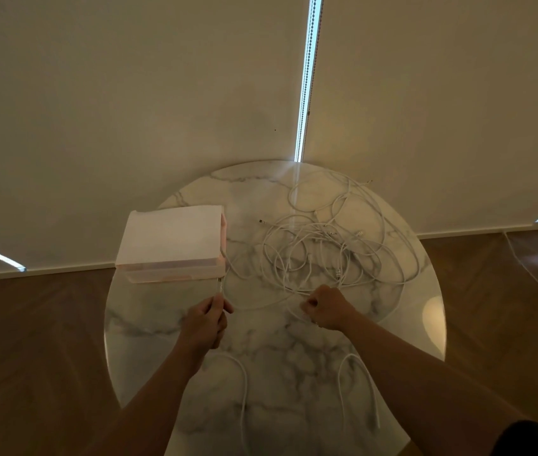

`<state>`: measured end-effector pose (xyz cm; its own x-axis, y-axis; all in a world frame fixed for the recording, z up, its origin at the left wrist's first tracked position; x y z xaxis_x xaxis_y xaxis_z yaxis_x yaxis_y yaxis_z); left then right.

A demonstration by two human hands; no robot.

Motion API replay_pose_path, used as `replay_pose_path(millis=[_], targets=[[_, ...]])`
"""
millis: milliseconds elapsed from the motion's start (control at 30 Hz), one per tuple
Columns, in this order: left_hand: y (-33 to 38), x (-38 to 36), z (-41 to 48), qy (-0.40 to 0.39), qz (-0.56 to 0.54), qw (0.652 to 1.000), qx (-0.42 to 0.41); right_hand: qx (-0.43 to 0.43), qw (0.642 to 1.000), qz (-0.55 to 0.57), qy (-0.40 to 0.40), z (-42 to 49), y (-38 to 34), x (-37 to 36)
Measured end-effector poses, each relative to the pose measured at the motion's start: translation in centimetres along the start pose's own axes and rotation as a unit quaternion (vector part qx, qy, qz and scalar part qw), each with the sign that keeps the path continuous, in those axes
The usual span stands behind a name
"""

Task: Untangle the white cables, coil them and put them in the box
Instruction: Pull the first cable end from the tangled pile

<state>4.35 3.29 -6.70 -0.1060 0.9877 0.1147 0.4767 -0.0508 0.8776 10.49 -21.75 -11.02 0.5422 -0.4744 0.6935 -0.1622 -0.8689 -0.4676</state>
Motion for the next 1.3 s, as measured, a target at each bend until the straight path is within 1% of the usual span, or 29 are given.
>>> replay_pose_path(millis=[100, 167, 200, 233, 300, 400, 433, 533, 567, 600, 633, 700, 767, 900, 1000, 1067, 1167, 1200, 1233, 1267, 1300], targets=[[-0.2, -0.2, 0.0, -0.008, 0.001, 1.000, 0.008, -0.020, 0.997, 0.012, 0.069, 0.2, -0.3, 1.1], [-0.2, -0.3, -0.2, -0.010, 0.002, 1.000, 0.006, -0.036, 0.991, 0.066, 0.107, 0.7, -0.4, 1.8], [-0.2, -0.3, -0.2, -0.011, 0.003, 1.000, 0.005, -0.051, 0.987, 0.109, 0.108, 1.0, -0.2, 1.8], [-0.2, -0.3, -0.3, -0.011, 0.004, 1.000, 0.003, -0.067, 0.979, 0.162, 0.105, 1.2, 0.0, 1.8], [-0.1, -0.2, -0.3, -0.010, 0.004, 1.000, 0.003, -0.095, 0.967, 0.218, 0.090, 1.4, 0.3, 1.3], [-0.1, -0.1, -0.2, -0.008, 0.002, 1.000, 0.006, -0.077, 0.980, 0.161, 0.084, 1.6, -0.4, 0.8], [-0.1, -0.1, -0.2, -0.008, 0.002, 1.000, 0.007, -0.073, 0.984, 0.149, 0.067, 1.6, -0.7, 0.3], [-0.1, -0.2, -0.2, -0.008, 0.001, 1.000, 0.006, -0.062, 0.987, 0.145, -0.010, 1.7, -1.4, -1.8], [0.0, -0.2, -0.3, -0.009, 0.000, 1.000, 0.005, -0.057, 0.987, 0.147, -0.015, 1.6, -1.7, -2.0], [0.0, -0.2, -0.3, -0.009, 0.000, 1.000, 0.005, -0.056, 0.986, 0.158, -0.004, 1.6, -1.8, -1.8], [0.0, -0.2, -0.3, -0.010, -0.001, 1.000, 0.004, -0.054, 0.984, 0.169, 0.024, 1.5, -1.9, -1.2], [0.0, -0.1, -0.3, -0.010, -0.003, 1.000, 0.005, -0.054, 0.975, 0.189, 0.105, 1.0, -2.0, 1.0], [-0.1, -0.1, -0.3, -0.009, -0.002, 1.000, 0.006, -0.068, 0.953, 0.233, 0.180, 0.6, -1.0, 2.9], [-0.1, -0.1, -0.3, -0.006, 0.003, 1.000, 0.007, -0.114, 0.909, 0.292, 0.273, 0.2, 2.3, 4.7], [0.1, -0.2, -0.3, -0.006, 0.005, 1.000, 0.002, -0.130, 0.884, 0.294, 0.339, -0.9, 3.7, 5.9], [0.2, -0.2, -0.3, -0.005, 0.003, 1.000, 0.000, -0.104, 0.884, 0.266, 0.370, -1.7, 2.8, 6.5], [0.1, -0.4, -0.3, -0.009, 0.000, 1.000, -0.001, 0.000, 0.884, 0.188, 0.428, -3.7, -1.0, 7.0], [0.1, -0.5, -0.3, -0.011, -0.001, 1.000, -0.001, 0.043, 0.892, 0.145, 0.427, -3.9, -2.5, 6.4], [0.1, -0.5, -0.4, -0.012, -0.001, 1.000, -0.002, 0.087, 0.905, 0.105, 0.403, -3.7, -4.0, 5.4], [0.1, -0.5, -0.4, -0.012, 0.001, 1.000, -0.003, 0.123, 0.925, 0.077, 0.351, -3.2, -5.3, 3.8], [0.1, -0.4, -0.5, -0.012, 0.003, 1.000, -0.003, 0.142, 0.950, 0.049, 0.274, -2.4, -6.2, 1.9]])
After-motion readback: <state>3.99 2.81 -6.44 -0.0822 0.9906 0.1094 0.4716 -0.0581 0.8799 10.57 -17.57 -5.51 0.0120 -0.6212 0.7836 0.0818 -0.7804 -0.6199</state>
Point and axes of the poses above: each hand's wrist, its own z-axis towards the middle knuckle, its own x-axis out of the back of the hand, y = z × x, the point moved 9 cm from there along z, towards the middle knuckle, and after that the axes turned 3 degrees about -x, right-handed, at the moved point
